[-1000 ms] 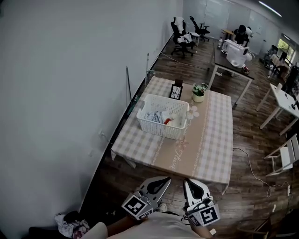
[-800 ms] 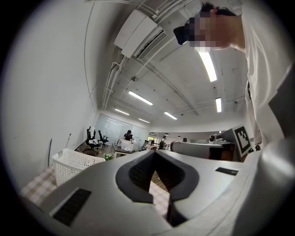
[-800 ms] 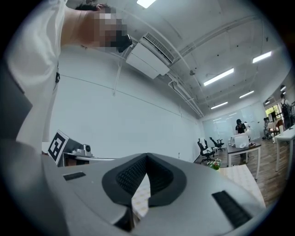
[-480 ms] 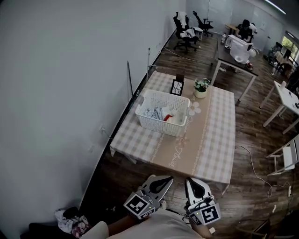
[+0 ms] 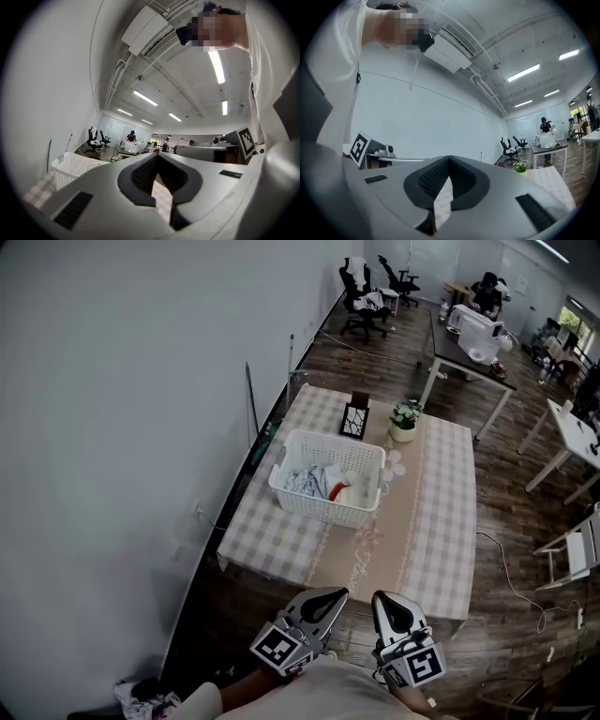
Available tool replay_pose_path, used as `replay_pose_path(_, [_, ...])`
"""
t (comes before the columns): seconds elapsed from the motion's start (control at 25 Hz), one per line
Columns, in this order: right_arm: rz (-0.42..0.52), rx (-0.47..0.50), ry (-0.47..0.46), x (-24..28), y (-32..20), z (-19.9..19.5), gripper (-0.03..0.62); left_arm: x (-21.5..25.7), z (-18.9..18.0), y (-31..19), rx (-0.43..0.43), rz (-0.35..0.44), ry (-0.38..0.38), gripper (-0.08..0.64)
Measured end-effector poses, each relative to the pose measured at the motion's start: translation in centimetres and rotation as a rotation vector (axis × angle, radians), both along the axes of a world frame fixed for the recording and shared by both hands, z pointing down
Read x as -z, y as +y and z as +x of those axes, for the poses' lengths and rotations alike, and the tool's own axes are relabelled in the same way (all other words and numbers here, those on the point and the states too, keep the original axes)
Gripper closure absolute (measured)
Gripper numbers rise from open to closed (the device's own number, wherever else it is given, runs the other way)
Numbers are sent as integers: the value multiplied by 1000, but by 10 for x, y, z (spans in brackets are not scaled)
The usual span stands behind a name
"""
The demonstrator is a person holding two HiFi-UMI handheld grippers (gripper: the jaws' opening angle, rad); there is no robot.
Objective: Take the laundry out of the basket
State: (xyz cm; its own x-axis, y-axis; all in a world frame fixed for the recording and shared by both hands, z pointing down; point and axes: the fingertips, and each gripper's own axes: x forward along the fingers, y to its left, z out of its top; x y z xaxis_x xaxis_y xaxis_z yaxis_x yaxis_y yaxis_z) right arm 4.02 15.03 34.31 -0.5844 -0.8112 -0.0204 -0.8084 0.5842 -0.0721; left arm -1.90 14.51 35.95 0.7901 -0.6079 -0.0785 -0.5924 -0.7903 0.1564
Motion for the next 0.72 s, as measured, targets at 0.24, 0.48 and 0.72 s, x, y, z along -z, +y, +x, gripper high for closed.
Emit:
replay_pose_path(0.24, [15, -8, 37, 5, -70, -25, 588, 8, -22, -71, -24, 0, 6, 555])
replay_pose_path(0.48, [34, -52, 29, 15, -139, -47, 588, 19, -51, -141, -43, 26, 5, 555])
replay_pose_path(0.72, [18, -92, 20, 4, -188, -63, 588, 7, -61, -191, -94, -19, -9, 555])
